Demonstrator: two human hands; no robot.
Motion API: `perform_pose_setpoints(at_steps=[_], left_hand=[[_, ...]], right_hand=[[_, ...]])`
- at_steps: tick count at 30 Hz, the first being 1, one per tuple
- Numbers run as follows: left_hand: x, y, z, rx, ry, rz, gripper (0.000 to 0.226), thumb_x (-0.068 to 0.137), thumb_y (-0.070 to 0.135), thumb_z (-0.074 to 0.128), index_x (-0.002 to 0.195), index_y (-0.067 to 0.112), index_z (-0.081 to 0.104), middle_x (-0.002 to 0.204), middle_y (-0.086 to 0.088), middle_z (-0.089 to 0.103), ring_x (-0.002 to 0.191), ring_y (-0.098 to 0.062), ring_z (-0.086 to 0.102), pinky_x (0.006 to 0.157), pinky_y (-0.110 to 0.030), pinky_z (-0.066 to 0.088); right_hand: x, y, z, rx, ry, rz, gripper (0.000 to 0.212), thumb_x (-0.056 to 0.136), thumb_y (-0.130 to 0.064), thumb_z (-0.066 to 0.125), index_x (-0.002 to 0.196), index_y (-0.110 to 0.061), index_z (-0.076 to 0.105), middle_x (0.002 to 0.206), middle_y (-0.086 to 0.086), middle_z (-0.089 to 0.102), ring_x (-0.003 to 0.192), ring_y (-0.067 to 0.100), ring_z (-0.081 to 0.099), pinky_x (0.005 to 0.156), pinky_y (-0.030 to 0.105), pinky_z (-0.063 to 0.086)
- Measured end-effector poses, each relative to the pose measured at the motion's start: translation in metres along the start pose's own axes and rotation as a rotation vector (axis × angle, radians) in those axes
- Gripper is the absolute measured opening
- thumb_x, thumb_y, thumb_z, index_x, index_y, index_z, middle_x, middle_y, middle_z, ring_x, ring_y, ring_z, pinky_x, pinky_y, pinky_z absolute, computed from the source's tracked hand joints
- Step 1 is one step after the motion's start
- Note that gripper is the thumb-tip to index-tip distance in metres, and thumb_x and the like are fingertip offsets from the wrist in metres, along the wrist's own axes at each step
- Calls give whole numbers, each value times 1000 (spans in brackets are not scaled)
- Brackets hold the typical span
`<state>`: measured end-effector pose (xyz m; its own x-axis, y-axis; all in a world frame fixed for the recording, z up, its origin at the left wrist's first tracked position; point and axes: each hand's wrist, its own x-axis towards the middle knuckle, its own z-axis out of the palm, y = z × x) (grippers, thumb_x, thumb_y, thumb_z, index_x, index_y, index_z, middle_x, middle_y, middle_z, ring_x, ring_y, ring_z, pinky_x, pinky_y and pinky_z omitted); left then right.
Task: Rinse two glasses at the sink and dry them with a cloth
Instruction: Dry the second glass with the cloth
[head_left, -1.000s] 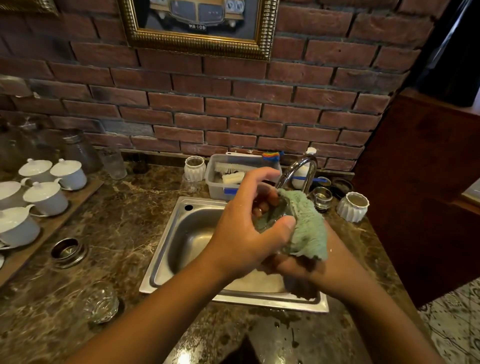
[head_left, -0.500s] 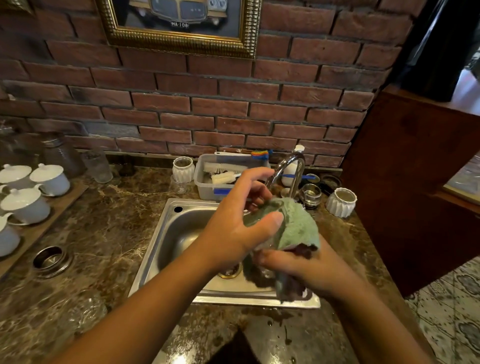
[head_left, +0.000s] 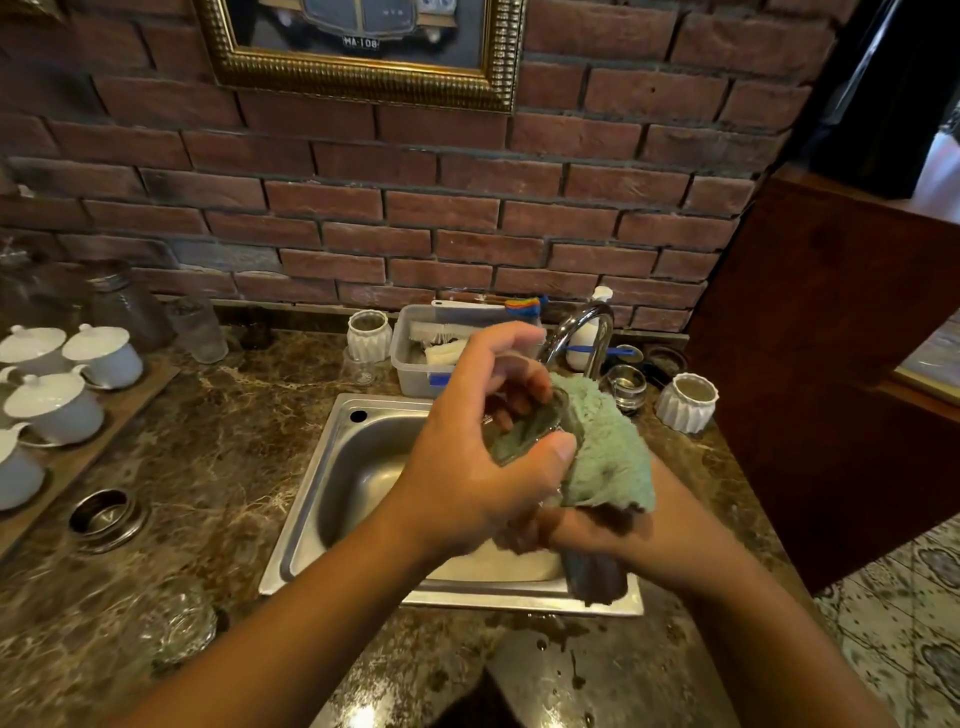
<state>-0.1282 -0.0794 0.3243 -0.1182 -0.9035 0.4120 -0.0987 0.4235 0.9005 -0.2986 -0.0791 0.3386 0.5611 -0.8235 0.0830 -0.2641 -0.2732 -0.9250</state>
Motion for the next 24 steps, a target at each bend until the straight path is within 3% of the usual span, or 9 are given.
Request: perform_pose_setpoints(at_steps=[2,4,8,13,15,17,19,21,24], left_hand=[[-2,9,-2,-24,-74,61,64,72,34,64,133,25,46,110,-7,61,103,-23,60,90,-38,52],[-4,17,-3,-26,-158,118,65,73,30,65,134,22,44,110,-9,60,101,-31,59,88,-47,51],[5,16,-6,57,-255,103,67,73,36,65,135,29,43,112,-3,59,104,-29,59,89,-52,51],[15,-2,-6,76,-138,-22,64,75,45,61,136,33,48,113,-1,58,109,-17,58,97,-34,51],[19,-8,-3,113,-108,-63,66,74,50,62,136,35,47,110,4,58,107,-12,59,94,-27,51],[23,-14,2,164,-74,-119,65,75,52,63,136,37,46,109,11,58,104,-5,59,87,-19,50],[24,-18,9,165,-24,-166,59,78,47,64,134,35,48,109,15,58,102,1,58,84,-16,47],[21,-20,13,135,28,-181,56,78,44,65,131,33,50,108,16,59,101,6,58,80,-13,48],[15,-15,13,132,69,-142,56,77,39,67,130,33,50,106,14,59,102,4,58,79,-9,49]], right_hand=[[-5,-1,-8,225,-97,86,33,63,-21,92,87,-12,71,74,-9,76,71,3,73,68,16,56],[-13,7,-13,406,-213,292,50,36,-45,96,63,-9,76,60,6,73,59,16,71,61,24,57],[-12,21,-7,429,-329,424,101,44,-52,91,90,32,58,94,56,53,82,40,60,67,24,56],[-2,11,4,266,-11,181,20,74,-19,83,92,-17,74,88,-1,79,85,16,75,69,18,58],[6,13,7,74,115,42,21,81,-11,78,99,-16,67,91,5,75,82,17,73,72,28,61],[14,17,11,-327,215,-57,30,75,-35,73,100,-24,61,86,0,70,74,11,70,66,35,63],[19,22,12,-604,297,-84,48,71,-51,63,116,-36,55,96,-24,55,80,-10,58,69,17,57],[21,20,16,-621,331,-71,58,69,-56,59,122,-36,55,99,-30,48,81,-18,51,69,6,47],[14,19,13,-491,279,-70,47,65,-53,61,105,-28,63,94,-16,63,81,-3,63,68,21,57]])
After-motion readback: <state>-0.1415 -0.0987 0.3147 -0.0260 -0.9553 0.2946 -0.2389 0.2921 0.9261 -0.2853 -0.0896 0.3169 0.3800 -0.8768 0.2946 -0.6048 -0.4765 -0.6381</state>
